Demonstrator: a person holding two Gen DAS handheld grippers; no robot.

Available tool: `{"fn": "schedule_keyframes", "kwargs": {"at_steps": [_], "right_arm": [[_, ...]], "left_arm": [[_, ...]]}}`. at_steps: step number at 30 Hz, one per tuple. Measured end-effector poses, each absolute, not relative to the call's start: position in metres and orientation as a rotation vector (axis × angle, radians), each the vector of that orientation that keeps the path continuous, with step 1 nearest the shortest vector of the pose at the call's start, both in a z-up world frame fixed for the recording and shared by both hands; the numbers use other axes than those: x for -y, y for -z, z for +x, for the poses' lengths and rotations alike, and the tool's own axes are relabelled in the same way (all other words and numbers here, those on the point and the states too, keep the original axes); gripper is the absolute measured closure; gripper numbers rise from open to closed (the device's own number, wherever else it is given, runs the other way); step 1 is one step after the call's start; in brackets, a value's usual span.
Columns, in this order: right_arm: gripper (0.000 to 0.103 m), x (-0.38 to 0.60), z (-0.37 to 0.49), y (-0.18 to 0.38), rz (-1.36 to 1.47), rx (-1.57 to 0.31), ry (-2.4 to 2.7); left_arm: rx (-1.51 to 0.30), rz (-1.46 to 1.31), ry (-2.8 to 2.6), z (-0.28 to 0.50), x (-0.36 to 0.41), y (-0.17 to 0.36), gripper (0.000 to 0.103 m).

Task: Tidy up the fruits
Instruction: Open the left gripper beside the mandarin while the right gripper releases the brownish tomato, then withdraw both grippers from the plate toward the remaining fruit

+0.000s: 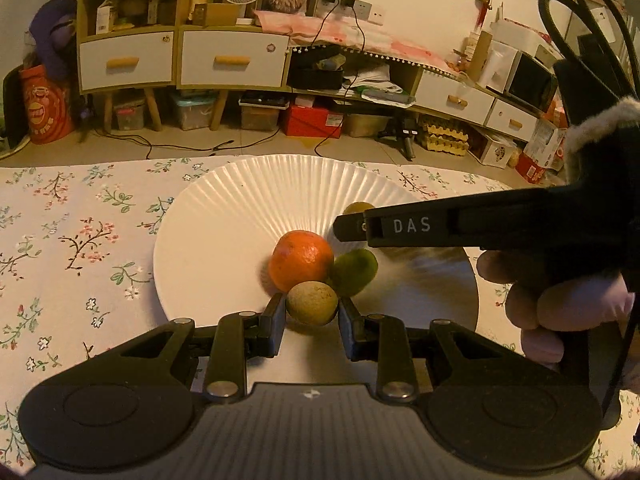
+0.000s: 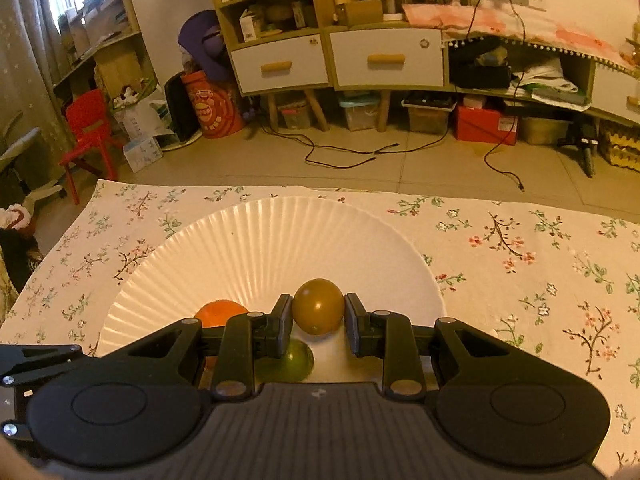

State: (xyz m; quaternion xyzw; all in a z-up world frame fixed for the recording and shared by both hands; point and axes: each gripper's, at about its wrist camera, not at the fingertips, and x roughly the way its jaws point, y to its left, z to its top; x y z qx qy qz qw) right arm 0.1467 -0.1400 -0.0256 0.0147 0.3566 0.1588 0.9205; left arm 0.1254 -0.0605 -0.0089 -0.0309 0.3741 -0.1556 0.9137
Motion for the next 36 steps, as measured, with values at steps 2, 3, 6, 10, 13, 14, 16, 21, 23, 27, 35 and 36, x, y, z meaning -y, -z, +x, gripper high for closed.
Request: {"fn": "schedule_keyframes", "kwargs": {"at_steps": [2, 3, 6, 10, 13, 14, 16, 21, 23, 27, 35, 36], "right_arm": [[0.078, 0.138, 0.148, 0.026, 0.027, -0.741, -0.340], [0.078, 0.137, 0.149, 0.026, 0.020, -0.742, -0.341], [0.078, 0.133, 0.149, 0.025, -0.002, -0.744, -0.345], [0.078, 0.132, 0.150, 0.024, -0.013, -0.748, -0.348], [0.076, 0.133, 0.149, 0.022, -0.025, -0.742, -0.345], [0.076, 0.132, 0.148, 0.021, -0.029, -0.737, -0.343], [0.071, 0.131, 0.146, 0.018, -0.032, -0.732, -0.341], [0.054, 0.136, 0.137, 0.009, -0.020, -0.714, -0.322], [0.048, 0.135, 0.131, 0.006, -0.024, -0.707, -0.312], [0.035, 0.137, 0.118, -0.002, -0.032, -0.682, -0.303], [0.022, 0.142, 0.098, -0.012, -0.020, -0.665, -0.291], [0.020, 0.142, 0.095, -0.013, -0.022, -0.662, -0.291]], "left_arm": [[-0.771, -0.064, 0.320, 0.126, 0.061, 0.009, 0.073], [-0.771, -0.065, 0.320, 0.127, 0.061, 0.009, 0.073], [-0.772, -0.067, 0.320, 0.127, 0.061, 0.009, 0.072], [-0.773, -0.072, 0.320, 0.129, 0.059, 0.008, 0.072], [-0.772, -0.072, 0.321, 0.128, 0.057, 0.007, 0.071], [-0.772, -0.067, 0.319, 0.128, 0.056, 0.006, 0.070], [-0.770, -0.062, 0.318, 0.127, 0.055, 0.004, 0.066], [-0.756, -0.055, 0.316, 0.119, 0.051, -0.003, 0.051], [-0.749, -0.045, 0.320, 0.115, 0.050, -0.007, 0.049], [-0.741, -0.035, 0.326, 0.107, 0.046, -0.015, 0.037], [-0.738, -0.001, 0.328, 0.089, 0.037, -0.028, 0.016], [-0.738, 0.005, 0.329, 0.087, 0.036, -0.029, 0.013]]}}
